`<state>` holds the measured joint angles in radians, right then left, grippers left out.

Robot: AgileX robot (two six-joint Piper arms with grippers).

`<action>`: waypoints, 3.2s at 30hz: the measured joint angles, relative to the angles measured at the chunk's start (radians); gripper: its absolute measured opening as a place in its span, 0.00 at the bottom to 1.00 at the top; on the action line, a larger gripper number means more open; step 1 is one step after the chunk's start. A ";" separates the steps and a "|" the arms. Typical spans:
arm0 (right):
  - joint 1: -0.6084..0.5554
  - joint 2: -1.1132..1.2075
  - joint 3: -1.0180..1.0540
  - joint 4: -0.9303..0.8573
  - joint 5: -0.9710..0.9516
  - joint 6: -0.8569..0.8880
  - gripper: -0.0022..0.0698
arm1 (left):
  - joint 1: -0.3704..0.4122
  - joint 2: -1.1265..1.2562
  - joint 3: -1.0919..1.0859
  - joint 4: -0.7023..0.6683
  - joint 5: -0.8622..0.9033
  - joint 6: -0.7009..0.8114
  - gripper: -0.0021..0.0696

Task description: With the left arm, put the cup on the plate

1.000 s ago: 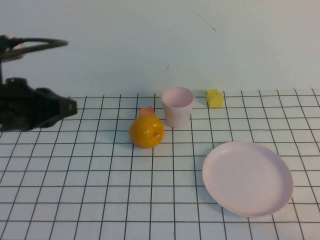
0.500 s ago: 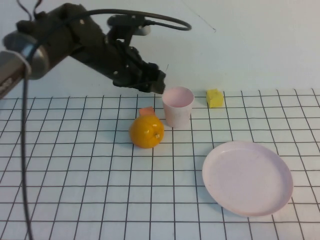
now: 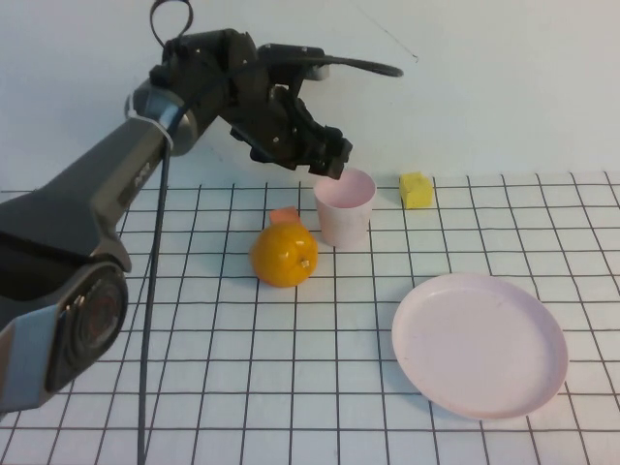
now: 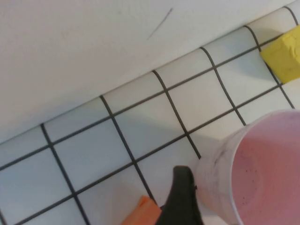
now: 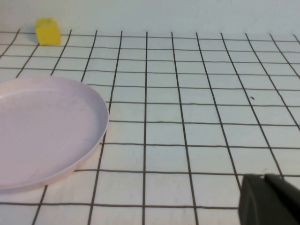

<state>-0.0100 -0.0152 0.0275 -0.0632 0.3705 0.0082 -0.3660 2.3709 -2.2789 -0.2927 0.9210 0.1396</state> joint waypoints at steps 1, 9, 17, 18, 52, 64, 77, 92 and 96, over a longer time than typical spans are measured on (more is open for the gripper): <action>0.000 0.000 0.000 0.000 0.000 0.000 0.03 | -0.004 0.013 -0.005 0.001 0.000 0.000 0.74; 0.000 0.000 0.000 0.000 0.000 0.000 0.03 | -0.022 0.081 -0.005 0.029 0.009 0.016 0.55; 0.000 0.000 0.000 0.000 0.000 0.000 0.03 | -0.022 0.084 -0.006 0.034 0.026 0.043 0.07; 0.000 0.000 0.000 0.000 0.000 0.000 0.03 | -0.022 0.084 -0.006 0.034 0.035 0.044 0.06; 0.000 0.000 0.000 0.000 0.000 0.000 0.03 | -0.380 0.014 0.023 0.066 0.230 0.188 0.05; 0.000 0.000 0.000 0.000 0.000 0.000 0.03 | -0.378 0.019 0.023 0.057 0.229 0.208 0.59; 0.000 0.000 0.000 0.000 0.000 0.000 0.03 | -0.339 -0.358 0.025 0.394 0.264 0.121 0.11; 0.000 0.000 0.000 0.000 0.000 0.000 0.03 | -0.339 -0.881 0.025 0.605 0.135 -0.140 0.03; 0.000 0.000 0.000 0.000 0.000 0.000 0.03 | -0.339 -0.978 0.082 0.550 0.072 -0.134 0.03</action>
<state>-0.0100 -0.0152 0.0275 -0.0632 0.3705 0.0082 -0.7049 1.3931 -2.1967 0.2572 0.9929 0.0060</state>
